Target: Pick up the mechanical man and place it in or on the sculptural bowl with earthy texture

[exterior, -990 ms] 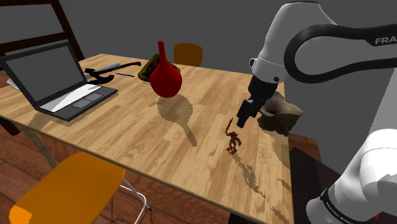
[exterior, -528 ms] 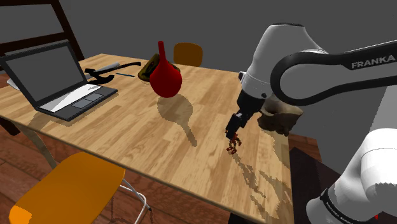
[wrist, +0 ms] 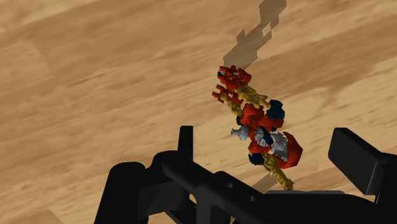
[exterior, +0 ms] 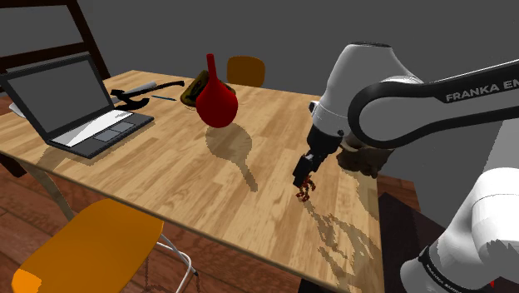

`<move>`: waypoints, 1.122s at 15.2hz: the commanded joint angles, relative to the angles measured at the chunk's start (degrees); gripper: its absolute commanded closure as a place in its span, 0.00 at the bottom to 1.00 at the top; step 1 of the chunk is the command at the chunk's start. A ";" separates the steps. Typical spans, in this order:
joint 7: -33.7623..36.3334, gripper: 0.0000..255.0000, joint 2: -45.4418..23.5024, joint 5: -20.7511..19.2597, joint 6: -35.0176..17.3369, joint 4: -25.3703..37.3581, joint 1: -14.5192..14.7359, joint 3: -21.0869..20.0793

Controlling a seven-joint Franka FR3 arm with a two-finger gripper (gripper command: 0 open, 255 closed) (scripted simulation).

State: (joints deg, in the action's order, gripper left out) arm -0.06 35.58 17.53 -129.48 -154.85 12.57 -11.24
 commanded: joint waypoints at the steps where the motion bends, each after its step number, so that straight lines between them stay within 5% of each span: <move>1: 0.00 0.00 -0.02 0.00 -0.03 0.00 0.00 0.00; 2: 0.00 0.00 -0.01 0.00 -0.02 0.00 0.00 0.00; 3: 0.00 1.00 -0.01 0.00 -0.02 0.00 0.00 0.00; 12: 0.00 1.00 -0.02 0.00 -0.03 0.00 0.00 0.00; 17: 0.69 1.00 1.59 -0.83 4.41 2.87 -0.35 0.43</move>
State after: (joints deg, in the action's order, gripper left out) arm 0.40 36.87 16.86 -126.09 -152.70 12.27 -10.84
